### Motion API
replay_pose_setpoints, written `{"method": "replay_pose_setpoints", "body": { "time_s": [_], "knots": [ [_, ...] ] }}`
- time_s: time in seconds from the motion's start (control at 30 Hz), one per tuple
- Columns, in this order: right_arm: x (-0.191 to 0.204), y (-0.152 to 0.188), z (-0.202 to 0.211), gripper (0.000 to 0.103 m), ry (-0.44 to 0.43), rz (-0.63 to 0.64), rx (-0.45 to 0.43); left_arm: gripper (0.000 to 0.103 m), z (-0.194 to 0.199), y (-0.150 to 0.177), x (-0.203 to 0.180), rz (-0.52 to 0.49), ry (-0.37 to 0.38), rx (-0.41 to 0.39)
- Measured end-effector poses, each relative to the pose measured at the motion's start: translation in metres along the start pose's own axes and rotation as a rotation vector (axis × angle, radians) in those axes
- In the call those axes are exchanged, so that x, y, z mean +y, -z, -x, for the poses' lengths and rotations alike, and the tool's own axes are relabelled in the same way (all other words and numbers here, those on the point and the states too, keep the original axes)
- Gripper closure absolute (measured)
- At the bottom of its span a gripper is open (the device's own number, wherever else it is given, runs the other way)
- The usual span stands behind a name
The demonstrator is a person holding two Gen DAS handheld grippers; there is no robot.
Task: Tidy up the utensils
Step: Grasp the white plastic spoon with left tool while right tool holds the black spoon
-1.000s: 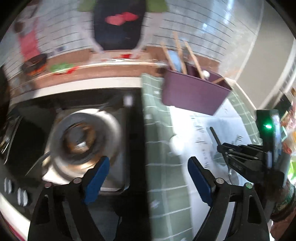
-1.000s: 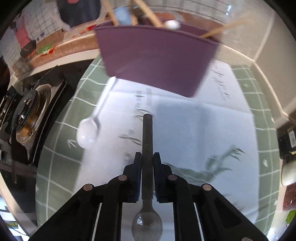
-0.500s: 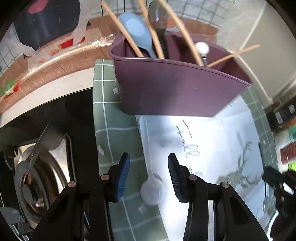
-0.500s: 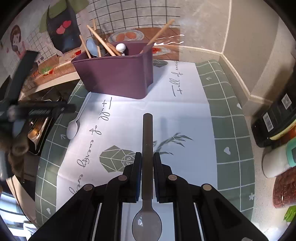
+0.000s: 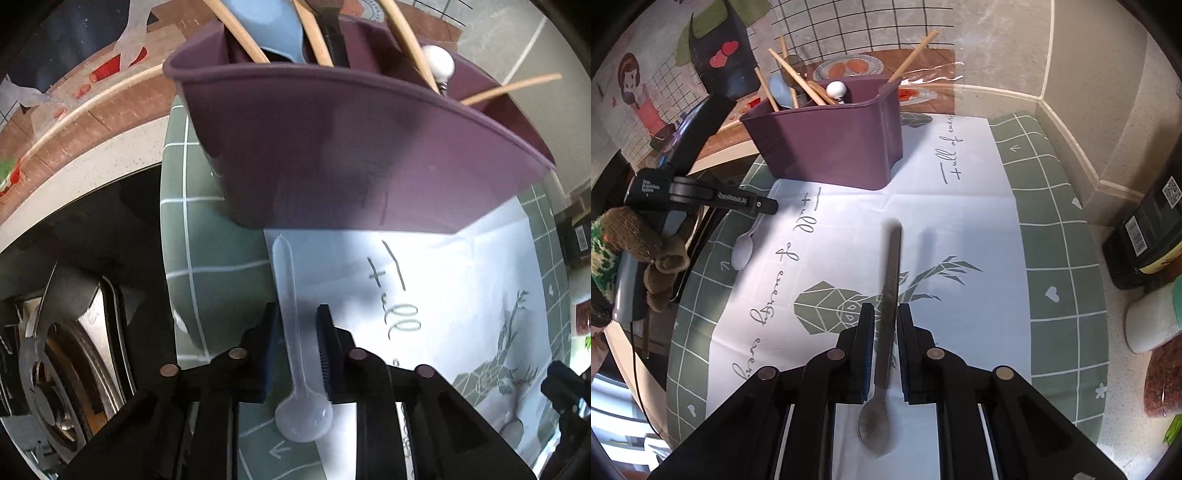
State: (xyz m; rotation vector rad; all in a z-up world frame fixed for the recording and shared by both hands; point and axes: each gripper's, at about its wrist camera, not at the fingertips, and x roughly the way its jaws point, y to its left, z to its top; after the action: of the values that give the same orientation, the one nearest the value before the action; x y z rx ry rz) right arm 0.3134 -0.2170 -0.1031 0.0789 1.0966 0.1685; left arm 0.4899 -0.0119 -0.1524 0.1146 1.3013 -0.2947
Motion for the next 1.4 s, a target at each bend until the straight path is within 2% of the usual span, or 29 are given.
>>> {"method": "replay_pose_setpoints", "body": {
  "time_s": [0.07,0.3,0.4,0.53,0.73,0.77,0.8,0.83,0.9,1.2,1.4],
  "knots": [
    [0.004,0.0,0.001,0.092,-0.002,0.01,-0.002,0.092,0.002,0.008,-0.001,-0.008,0.007,0.0],
    [0.007,-0.001,-0.007,0.092,-0.012,0.034,0.03,0.092,0.015,0.059,-0.008,-0.034,0.052,0.009],
    [-0.001,-0.001,-0.016,0.088,-0.001,0.003,0.064,0.092,0.025,0.086,-0.015,-0.058,0.069,0.008],
    [-0.008,0.0,-0.033,0.074,0.037,-0.052,0.108,0.092,0.037,0.117,-0.027,-0.073,0.106,0.014],
    [-0.003,0.001,-0.05,0.074,0.1,-0.074,0.154,0.089,0.053,0.139,-0.029,-0.067,0.131,0.007],
    [-0.003,0.001,-0.052,0.075,0.1,-0.073,0.163,0.086,0.055,0.139,-0.026,-0.065,0.131,0.003],
    [-0.003,0.001,-0.054,0.078,0.101,-0.071,0.167,0.079,0.057,0.137,-0.025,-0.062,0.133,0.002],
    [-0.001,0.001,-0.055,0.084,0.109,-0.053,0.161,0.072,0.057,0.132,-0.026,-0.059,0.131,-0.001],
    [0.002,0.001,-0.054,0.091,0.093,-0.025,0.157,0.064,0.056,0.125,-0.025,-0.055,0.119,-0.001],
    [-0.002,0.003,-0.013,0.092,-0.032,-0.028,0.071,0.065,0.031,0.084,-0.043,-0.086,0.077,0.062],
    [-0.014,0.009,0.004,0.092,-0.052,-0.054,0.04,0.08,0.013,0.07,-0.054,-0.136,0.026,0.118]
  ]
}}
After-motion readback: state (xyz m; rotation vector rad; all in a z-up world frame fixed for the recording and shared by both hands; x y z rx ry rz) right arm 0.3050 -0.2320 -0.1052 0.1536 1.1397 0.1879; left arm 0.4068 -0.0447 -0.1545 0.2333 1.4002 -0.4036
